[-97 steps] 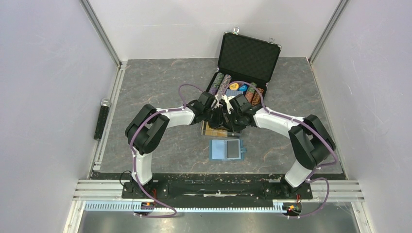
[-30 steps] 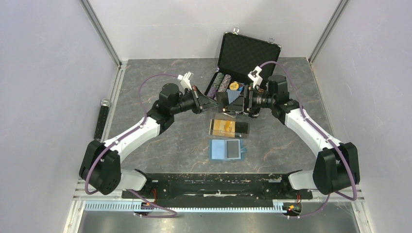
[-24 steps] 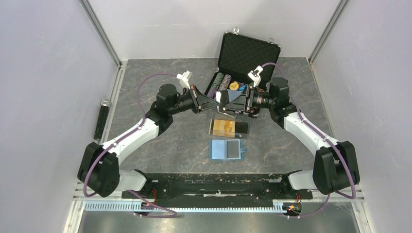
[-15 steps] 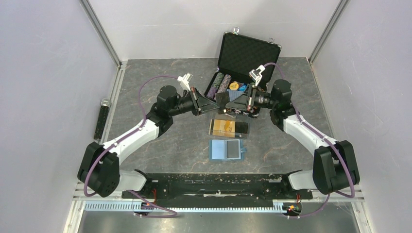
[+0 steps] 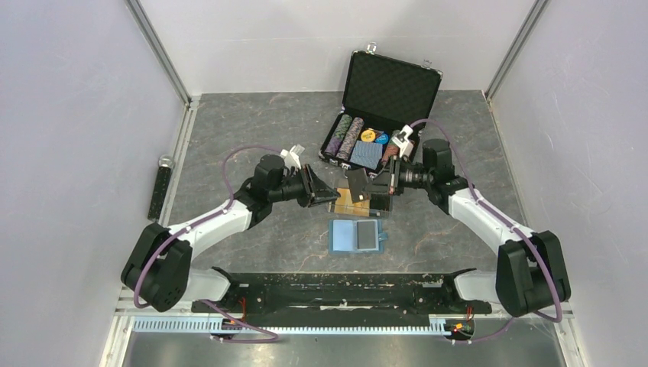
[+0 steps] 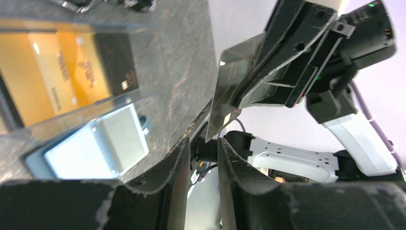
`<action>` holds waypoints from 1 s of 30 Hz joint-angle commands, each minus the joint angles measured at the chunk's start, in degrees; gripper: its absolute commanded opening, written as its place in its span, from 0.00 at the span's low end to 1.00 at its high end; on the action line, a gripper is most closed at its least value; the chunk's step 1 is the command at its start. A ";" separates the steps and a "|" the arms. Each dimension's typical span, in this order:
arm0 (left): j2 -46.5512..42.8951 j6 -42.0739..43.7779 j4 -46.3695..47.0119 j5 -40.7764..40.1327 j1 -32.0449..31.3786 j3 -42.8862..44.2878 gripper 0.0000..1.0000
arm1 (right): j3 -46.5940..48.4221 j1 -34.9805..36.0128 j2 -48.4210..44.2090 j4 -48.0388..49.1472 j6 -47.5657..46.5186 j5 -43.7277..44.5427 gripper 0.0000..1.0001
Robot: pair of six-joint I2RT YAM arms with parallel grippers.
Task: Put the credit cards into the card holder
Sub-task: Insert the credit card into the card holder.
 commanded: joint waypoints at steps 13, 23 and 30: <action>2.63 10.25 -25.13 -8.45 -5.56 -1.50 0.24 | -17.16 3.43 -9.25 -10.09 -6.86 10.32 0.00; 8.23 11.87 -26.08 -9.52 -5.82 -2.65 0.20 | -17.60 10.02 -6.07 -11.27 -4.48 18.08 0.00; 11.90 12.67 -24.92 -9.31 -6.14 -2.77 0.19 | -17.04 11.68 -2.88 -11.69 -4.58 22.31 0.00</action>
